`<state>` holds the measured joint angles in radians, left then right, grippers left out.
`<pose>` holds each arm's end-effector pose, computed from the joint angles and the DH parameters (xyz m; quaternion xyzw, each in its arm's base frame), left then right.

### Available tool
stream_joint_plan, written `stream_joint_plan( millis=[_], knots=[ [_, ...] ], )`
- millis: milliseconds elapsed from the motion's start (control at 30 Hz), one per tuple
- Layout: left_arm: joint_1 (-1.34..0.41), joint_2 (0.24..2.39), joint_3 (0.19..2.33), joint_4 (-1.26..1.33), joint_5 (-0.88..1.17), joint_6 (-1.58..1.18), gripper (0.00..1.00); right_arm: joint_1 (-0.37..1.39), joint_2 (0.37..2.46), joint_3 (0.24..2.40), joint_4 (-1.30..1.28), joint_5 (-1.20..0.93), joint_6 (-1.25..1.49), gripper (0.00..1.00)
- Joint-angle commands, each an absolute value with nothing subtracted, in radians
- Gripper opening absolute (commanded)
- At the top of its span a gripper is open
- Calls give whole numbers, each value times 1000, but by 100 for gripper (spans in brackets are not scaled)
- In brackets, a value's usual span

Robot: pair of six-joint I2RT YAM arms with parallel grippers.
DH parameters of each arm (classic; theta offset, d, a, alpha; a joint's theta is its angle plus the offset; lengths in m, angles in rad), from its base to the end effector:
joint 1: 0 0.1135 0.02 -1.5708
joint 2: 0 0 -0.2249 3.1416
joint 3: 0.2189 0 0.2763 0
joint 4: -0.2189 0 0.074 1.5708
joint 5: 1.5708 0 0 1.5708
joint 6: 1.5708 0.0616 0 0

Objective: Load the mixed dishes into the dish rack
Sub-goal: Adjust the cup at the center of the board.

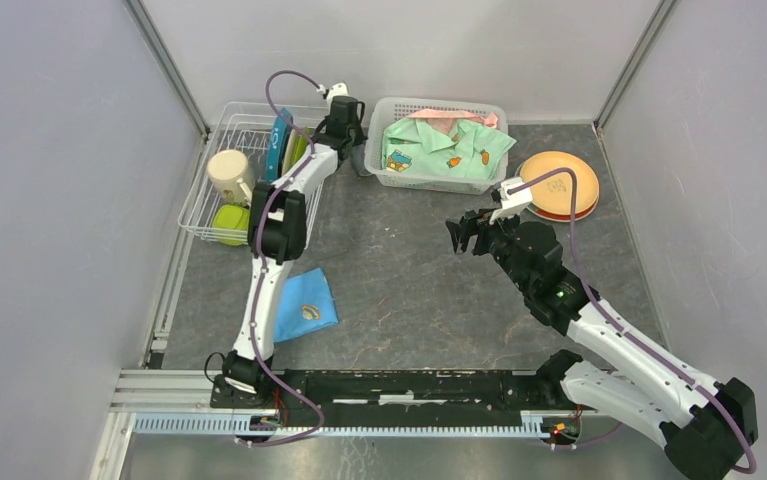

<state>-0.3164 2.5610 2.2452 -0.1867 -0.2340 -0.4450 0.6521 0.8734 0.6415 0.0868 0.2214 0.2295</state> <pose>0.5751 -0.1732 0.1456 -0.1142 0.8492 -0.0946 0.5068 0.2344 0.1619 0.2629 -0.0870 0.7503 0.2017 0.6235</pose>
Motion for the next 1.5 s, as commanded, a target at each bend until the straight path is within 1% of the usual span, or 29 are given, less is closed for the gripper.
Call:
stream_joint_plan(
  millis=[0, 133, 633, 967, 1167, 1333, 1467],
  knots=[
    [-333, 2496, 2158, -213, -237, -466, 2, 650, 859, 643, 117, 236, 211, 80],
    [-343, 2453, 2108, -234, -233, -466, 2, 651, 841, 634, 112, 243, 202, 80],
    [-405, 2264, 1799, -224, -207, -483, 2, 650, 720, 551, 96, 233, 235, 81],
    [-462, 2150, 1630, -284, -187, -504, 3, 649, 723, 489, 117, 198, 288, 81],
    [-472, 2113, 1568, -334, -187, -525, 8, 650, 705, 476, 119, 198, 299, 81],
    [-474, 2047, 1503, -320, -139, -560, 17, 650, 694, 438, 152, 199, 324, 81],
    [-474, 1968, 1445, -298, -98, -576, 27, 650, 748, 407, 210, 203, 344, 81]
  ],
)
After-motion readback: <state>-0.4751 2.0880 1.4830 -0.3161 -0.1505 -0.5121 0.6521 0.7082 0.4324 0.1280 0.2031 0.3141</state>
